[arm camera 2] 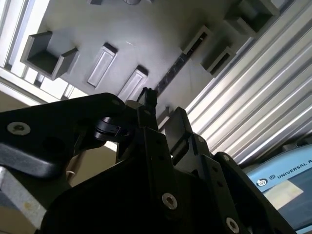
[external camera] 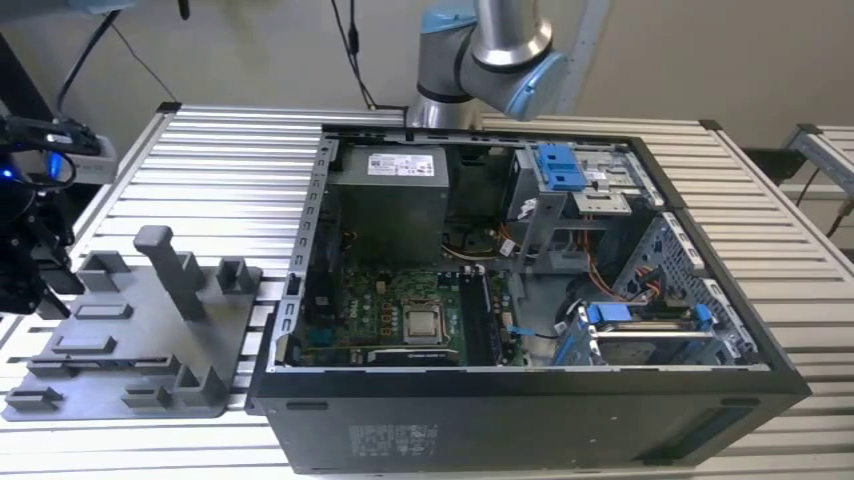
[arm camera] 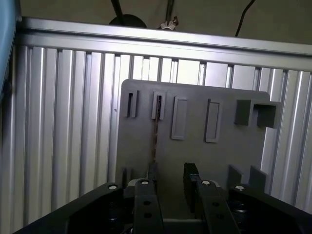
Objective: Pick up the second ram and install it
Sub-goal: 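Pick up the second ram and move it above second insertion slot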
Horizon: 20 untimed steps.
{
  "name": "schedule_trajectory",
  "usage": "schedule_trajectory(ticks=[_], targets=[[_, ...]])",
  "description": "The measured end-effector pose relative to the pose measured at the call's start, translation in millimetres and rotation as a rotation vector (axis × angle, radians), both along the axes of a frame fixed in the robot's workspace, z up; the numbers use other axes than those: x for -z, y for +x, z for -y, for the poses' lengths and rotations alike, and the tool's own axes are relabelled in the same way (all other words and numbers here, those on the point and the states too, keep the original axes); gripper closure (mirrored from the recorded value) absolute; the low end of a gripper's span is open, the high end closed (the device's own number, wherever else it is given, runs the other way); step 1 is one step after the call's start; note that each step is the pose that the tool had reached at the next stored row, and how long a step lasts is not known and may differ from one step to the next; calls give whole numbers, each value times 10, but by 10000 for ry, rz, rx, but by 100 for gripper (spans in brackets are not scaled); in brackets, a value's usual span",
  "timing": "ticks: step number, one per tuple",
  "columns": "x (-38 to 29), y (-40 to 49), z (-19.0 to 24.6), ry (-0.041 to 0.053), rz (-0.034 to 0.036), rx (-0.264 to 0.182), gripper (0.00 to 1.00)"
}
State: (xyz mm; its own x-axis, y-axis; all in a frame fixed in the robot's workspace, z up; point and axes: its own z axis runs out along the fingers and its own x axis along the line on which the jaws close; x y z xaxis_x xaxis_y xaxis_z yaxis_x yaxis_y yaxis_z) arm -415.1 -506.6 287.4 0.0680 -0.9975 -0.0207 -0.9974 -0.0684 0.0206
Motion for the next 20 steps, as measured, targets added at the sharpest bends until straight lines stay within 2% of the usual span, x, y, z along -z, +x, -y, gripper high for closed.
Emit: schedule_trajectory(ticks=[8,20], targets=[[124,-1,41,1,1,2,64],[281,-8,60,2,6,-1,64]])
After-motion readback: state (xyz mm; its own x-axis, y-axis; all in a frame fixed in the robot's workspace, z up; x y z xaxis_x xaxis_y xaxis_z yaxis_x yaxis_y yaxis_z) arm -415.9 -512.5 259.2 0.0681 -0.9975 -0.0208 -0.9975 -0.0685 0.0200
